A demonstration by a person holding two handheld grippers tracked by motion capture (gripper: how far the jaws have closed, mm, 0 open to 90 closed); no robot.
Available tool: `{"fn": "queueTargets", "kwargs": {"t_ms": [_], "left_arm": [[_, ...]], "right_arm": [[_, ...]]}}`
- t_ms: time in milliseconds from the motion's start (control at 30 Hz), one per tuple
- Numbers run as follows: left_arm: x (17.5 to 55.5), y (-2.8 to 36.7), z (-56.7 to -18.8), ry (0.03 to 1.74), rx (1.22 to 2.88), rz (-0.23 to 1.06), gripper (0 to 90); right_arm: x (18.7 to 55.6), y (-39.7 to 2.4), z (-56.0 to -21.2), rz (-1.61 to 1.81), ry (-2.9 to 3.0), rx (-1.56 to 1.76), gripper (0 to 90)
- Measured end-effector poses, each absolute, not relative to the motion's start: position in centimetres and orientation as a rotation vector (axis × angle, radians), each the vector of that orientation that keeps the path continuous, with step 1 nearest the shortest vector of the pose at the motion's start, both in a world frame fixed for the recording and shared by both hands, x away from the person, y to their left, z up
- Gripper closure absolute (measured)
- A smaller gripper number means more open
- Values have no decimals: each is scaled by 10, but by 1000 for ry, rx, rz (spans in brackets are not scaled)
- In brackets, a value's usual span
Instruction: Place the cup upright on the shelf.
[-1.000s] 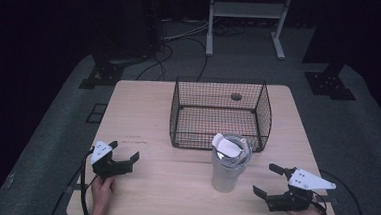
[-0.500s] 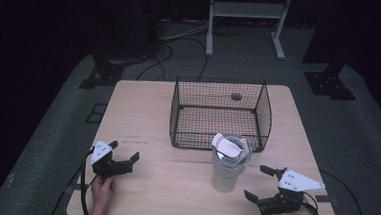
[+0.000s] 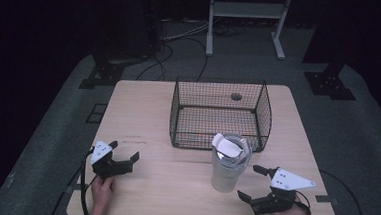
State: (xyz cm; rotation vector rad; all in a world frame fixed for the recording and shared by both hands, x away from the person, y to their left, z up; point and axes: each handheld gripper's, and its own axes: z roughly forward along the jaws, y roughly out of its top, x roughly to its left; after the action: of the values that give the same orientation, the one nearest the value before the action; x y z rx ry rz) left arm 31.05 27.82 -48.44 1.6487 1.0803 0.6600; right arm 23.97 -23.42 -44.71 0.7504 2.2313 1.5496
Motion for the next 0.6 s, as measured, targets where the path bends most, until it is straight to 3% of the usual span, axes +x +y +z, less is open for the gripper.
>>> {"fn": "queueTargets", "kwargs": {"t_ms": [600], "left_arm": [[311,279,-484,1084,1651,661,0]], "right_arm": [[261,-202,-445,1525,2232,706,26]]}}
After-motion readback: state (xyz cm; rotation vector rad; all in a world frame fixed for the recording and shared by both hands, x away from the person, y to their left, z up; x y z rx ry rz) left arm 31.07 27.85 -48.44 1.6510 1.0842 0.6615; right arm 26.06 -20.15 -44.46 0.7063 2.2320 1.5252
